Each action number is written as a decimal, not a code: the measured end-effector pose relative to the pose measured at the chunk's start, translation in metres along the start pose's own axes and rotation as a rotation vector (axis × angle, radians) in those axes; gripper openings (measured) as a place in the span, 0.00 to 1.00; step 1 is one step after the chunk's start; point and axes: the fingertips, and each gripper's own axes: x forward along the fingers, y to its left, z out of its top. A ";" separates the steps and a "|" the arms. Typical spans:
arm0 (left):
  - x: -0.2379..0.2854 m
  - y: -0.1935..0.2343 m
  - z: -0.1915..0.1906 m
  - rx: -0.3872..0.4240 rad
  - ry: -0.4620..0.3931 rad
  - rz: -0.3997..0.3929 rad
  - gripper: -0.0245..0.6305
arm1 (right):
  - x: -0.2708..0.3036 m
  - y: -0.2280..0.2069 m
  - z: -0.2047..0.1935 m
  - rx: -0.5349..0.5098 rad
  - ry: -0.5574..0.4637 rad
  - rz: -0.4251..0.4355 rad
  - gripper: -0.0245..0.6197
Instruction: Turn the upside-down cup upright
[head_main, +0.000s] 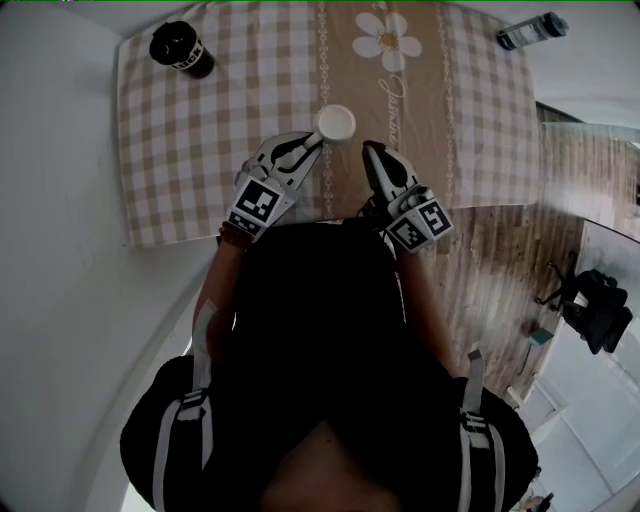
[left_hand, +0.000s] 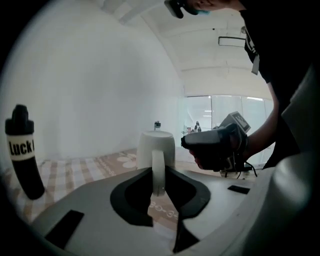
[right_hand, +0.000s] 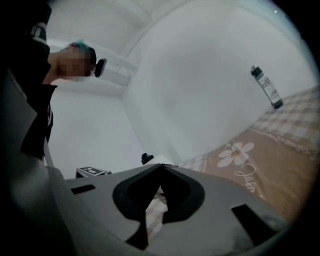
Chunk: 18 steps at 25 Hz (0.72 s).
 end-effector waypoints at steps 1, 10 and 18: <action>-0.005 0.001 0.010 0.009 -0.019 0.010 0.14 | 0.001 0.003 0.000 0.026 -0.010 0.027 0.05; -0.036 0.001 0.077 -0.083 -0.145 -0.072 0.14 | 0.018 0.015 0.014 0.297 -0.097 0.252 0.16; -0.048 -0.007 0.093 -0.194 -0.221 -0.206 0.14 | 0.014 0.045 0.032 0.354 -0.141 0.510 0.19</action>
